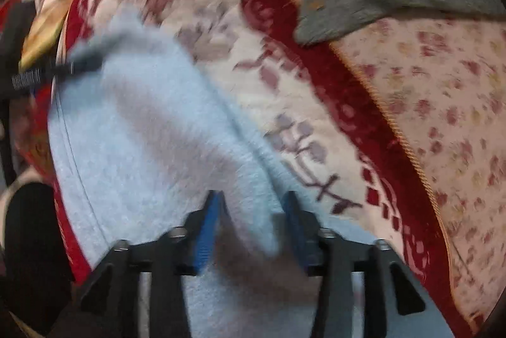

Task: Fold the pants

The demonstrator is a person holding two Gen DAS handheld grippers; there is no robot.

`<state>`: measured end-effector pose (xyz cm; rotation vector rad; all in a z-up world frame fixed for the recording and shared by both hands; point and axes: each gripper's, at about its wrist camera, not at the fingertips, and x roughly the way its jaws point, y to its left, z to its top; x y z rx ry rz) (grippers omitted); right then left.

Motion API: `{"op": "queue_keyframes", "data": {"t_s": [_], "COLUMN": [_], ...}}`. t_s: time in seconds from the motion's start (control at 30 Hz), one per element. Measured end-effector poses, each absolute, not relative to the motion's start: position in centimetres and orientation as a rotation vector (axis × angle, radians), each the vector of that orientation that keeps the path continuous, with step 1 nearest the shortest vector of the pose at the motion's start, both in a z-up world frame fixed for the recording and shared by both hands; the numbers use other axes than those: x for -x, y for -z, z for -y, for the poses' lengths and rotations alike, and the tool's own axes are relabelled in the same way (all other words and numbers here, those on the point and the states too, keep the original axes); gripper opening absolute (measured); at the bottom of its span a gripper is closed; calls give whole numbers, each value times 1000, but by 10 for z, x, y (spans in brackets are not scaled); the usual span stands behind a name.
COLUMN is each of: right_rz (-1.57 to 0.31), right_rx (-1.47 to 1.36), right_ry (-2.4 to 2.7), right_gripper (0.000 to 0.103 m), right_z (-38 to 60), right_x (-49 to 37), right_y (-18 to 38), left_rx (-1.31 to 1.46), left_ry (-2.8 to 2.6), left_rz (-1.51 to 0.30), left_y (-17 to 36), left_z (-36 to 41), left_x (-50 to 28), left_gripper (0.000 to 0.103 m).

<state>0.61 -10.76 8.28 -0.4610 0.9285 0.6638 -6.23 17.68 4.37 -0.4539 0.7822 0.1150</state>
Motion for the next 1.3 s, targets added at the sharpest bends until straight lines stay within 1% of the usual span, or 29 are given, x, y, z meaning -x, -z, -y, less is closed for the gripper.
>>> {"op": "queue_keyframes", "data": {"t_s": [0.07,0.13,0.17,0.2,0.23,0.27,0.33,0.4,0.47,0.57,0.7,0.73,0.77,0.9,1.0,1.03,1.07,1.13,1.23,1.3], "right_rz": [-872,-849,-856,-882,-926,-936,-948,-941,-948,-962,-942,-944,-962,-1027,-1000,-979,-966,-940,-910,-886], "right_rx": [383,328,327,322,298,291,283,264,238,182,149,141,138,-41,-97,-104,-114,-158,-218,-268], "right_ry": [-678,-684,-652,-597,-547,-519,-440,-441,-456,-475,-446,-426,-381,-409,-406,-378,-355,-295,-173,-59], "right_gripper": [65,65,60,52,35,33,33,33,36,38,39,40,44,44,46,54,70,83,83,86], "right_z": [111,106,101,96,91,90,88,90,98,124,169,182,196,249,281,296,307,343,403,452], "right_x": [0,0,-4,-11,-22,-27,-38,-38,-34,-22,4,10,14,34,60,71,78,98,127,151], "right_y": [-94,-91,-85,-75,-60,-52,-35,-38,-47,-60,-66,-65,-62,-57,-74,-80,-85,-96,-111,-119], "left_rx": [463,448,427,395,377,359,328,318,338,350,329,330,329,311,277,266,257,234,192,163], "left_ry": [-133,-161,-178,-199,-209,-215,-238,-248,-232,-209,-156,-141,-124,-56,17,40,65,130,228,306], "left_rz": [-766,-764,-757,-742,-731,-718,-698,-694,-684,-669,-681,-686,-690,-714,-732,-733,-736,-744,-760,-768], "left_y": [-47,-51,-55,-61,-64,-69,-77,-83,-88,-94,-97,-97,-98,-98,-101,-101,-101,-101,-96,-93], "left_z": [-179,-177,-175,-171,-168,-166,-165,-166,-167,-159,-133,-128,-121,-87,-55,-42,-31,-3,40,67], "left_x": [69,74,76,80,81,83,86,88,90,90,86,84,82,76,71,72,71,72,75,79], "left_gripper": [84,84,84,84,84,84,84,84,84,84,84,84,84,84,84,84,84,84,84,84]}}
